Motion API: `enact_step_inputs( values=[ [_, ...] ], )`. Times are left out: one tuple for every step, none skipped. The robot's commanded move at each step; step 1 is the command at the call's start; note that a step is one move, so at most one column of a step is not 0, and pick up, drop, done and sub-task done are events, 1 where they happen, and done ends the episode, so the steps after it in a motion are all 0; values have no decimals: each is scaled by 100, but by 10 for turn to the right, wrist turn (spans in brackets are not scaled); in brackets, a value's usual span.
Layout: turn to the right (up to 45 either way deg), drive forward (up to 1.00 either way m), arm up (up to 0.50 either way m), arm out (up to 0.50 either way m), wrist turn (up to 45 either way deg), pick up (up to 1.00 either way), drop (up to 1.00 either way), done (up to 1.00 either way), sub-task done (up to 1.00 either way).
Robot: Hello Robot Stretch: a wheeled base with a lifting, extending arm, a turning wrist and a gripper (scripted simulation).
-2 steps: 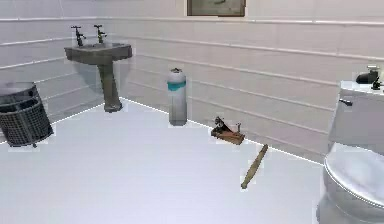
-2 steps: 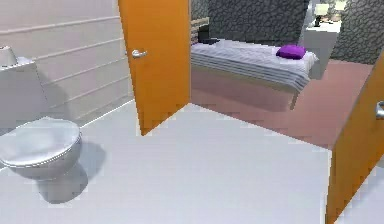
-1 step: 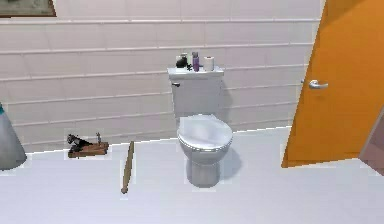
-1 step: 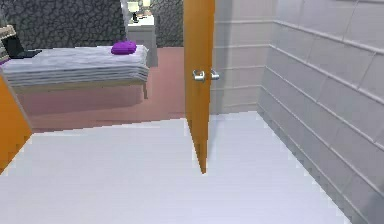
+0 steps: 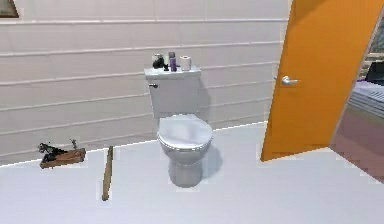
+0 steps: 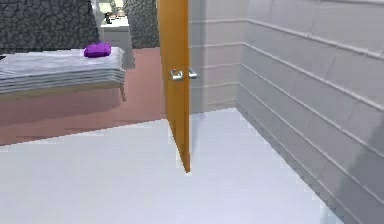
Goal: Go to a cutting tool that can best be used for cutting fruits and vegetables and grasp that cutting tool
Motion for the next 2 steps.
enact_step_inputs(
  values=[
    [0, 5, 0, 0, 0, 0, 0, 0, 0],
    [-450, 0, 0, 0, 0, 0, 0, 0, 0]
  ],
)
